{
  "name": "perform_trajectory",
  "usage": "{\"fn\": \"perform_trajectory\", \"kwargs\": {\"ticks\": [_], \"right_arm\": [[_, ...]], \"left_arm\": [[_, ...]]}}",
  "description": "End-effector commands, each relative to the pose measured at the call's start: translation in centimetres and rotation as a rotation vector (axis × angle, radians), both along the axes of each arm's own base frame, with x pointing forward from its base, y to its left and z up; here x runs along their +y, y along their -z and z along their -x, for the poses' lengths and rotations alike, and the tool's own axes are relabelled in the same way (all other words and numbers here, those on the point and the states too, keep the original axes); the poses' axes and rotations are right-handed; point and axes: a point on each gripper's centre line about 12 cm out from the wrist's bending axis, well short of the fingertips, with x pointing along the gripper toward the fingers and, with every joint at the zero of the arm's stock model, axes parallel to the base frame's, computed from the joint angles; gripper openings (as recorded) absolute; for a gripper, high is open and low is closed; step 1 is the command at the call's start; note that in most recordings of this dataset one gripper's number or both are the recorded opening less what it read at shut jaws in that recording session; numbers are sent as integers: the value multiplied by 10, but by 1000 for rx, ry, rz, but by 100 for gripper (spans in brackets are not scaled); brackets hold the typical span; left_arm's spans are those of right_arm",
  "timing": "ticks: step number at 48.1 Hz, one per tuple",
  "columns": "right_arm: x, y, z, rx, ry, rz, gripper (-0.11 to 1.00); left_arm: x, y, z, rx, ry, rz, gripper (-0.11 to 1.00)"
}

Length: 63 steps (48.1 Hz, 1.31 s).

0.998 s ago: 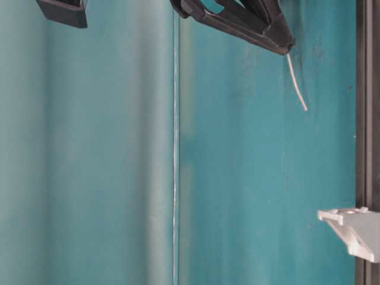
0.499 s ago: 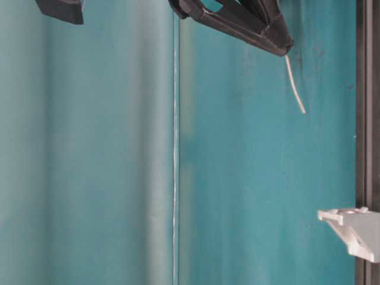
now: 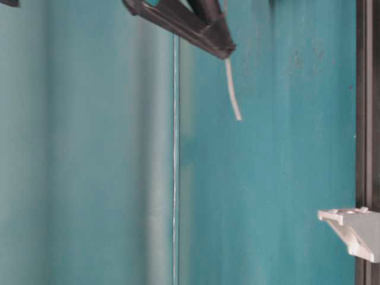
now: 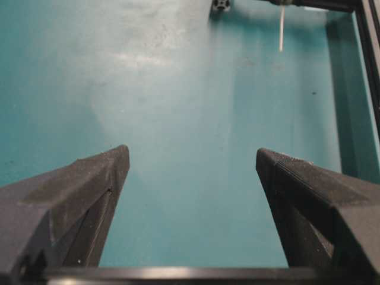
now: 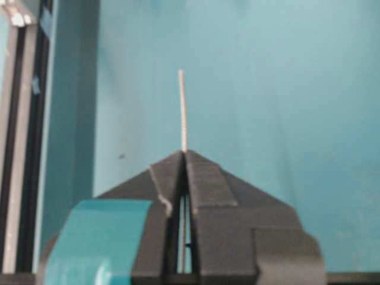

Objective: Insert the wire into the hole on the left side and pull it with the left arm.
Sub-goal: 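Lift the wire out of the clamp and carry it toward the rail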

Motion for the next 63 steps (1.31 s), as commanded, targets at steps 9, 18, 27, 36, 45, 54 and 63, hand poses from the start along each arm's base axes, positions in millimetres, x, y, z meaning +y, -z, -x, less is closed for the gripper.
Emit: {"fn": "perform_trajectory", "kwargs": {"ticks": [9, 18, 27, 36, 45, 54, 63], "right_arm": [[0, -23, 3, -55, -11, 15, 6], [0, -31, 11, -74, -7, 10, 6], [0, -26, 20, -89, -3, -1, 6], [6, -23, 27, -147, -16, -19, 6], [17, -24, 32, -207, -46, -34, 6], [25, -24, 36, -262, -56, -62, 6], [37, -19, 37, -313, -71, -68, 6]], "left_arm": [[1, -8, -5, -36, -5, 1, 80], [1, -12, -8, -47, -6, 7, 80], [-2, -14, -10, -57, 6, 9, 81], [-10, -17, -9, -105, 37, 5, 81], [-18, -13, -2, -139, 63, 9, 81], [-33, -12, 1, -160, 122, 19, 81], [-43, -13, 1, -167, 164, 25, 81]]}}
